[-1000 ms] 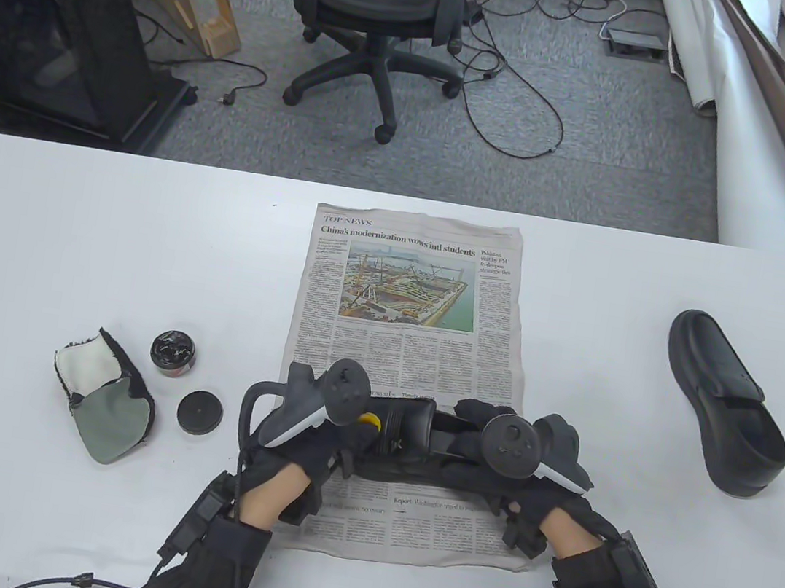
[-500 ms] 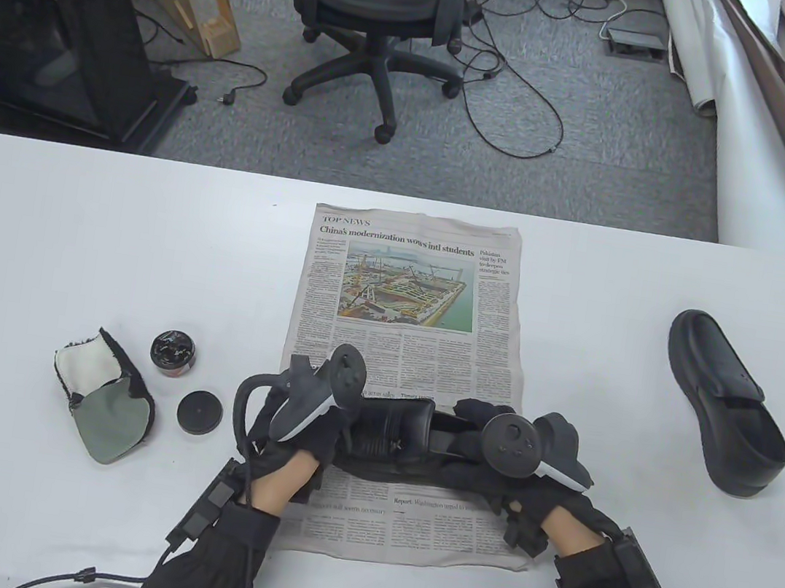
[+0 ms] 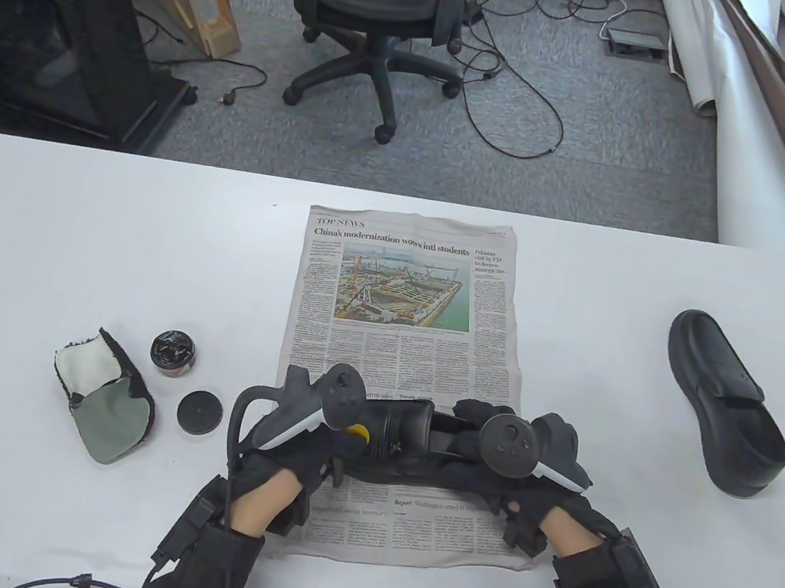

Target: Dip and apply built-in sponge shoe polish on shoes

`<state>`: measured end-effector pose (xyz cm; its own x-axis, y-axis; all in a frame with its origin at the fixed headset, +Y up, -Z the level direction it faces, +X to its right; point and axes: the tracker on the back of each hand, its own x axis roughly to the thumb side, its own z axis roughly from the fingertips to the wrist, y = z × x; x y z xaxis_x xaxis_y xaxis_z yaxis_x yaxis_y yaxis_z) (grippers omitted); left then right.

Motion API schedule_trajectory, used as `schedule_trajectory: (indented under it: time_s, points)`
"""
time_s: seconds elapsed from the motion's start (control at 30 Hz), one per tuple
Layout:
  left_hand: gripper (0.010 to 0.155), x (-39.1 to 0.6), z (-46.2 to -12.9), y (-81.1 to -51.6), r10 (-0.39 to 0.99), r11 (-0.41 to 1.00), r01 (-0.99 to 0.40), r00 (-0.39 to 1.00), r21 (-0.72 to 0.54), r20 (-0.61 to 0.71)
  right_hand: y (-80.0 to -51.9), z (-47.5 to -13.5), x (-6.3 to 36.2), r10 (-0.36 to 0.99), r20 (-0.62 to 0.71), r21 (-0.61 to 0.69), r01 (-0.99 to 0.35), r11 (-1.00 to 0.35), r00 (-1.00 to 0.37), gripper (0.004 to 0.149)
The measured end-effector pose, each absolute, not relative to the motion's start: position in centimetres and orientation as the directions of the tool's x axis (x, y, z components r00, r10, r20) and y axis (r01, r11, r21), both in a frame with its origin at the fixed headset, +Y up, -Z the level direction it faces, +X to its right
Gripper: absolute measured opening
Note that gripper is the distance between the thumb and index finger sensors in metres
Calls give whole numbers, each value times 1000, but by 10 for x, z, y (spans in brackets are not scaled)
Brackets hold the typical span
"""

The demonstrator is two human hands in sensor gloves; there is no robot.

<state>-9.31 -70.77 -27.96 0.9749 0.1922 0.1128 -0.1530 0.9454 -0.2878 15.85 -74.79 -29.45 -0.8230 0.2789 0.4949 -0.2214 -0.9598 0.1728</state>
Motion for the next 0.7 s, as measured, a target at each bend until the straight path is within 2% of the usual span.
schedule_trajectory:
  time_s: [0.2, 0.4, 0.47, 0.7]
  points:
    - [48, -79, -283, -707, 246, 960, -228, 964, -162, 99, -748, -296, 160, 307, 499, 194, -241, -951, -811, 39]
    - [48, -73, -290, -709, 242, 970, -242, 969, -19, 51, -748, -296, 161, 318, 499, 205, -247, -947, -806, 39]
    - [48, -73, -293, -710, 204, 979, -205, 979, 14, 23, -748, -297, 161, 322, 498, 206, -251, -946, -805, 39]
    - [48, -84, -300, -715, 150, 989, -151, 988, -5, -38, -749, -295, 160, 302, 501, 185, -240, -953, -811, 40]
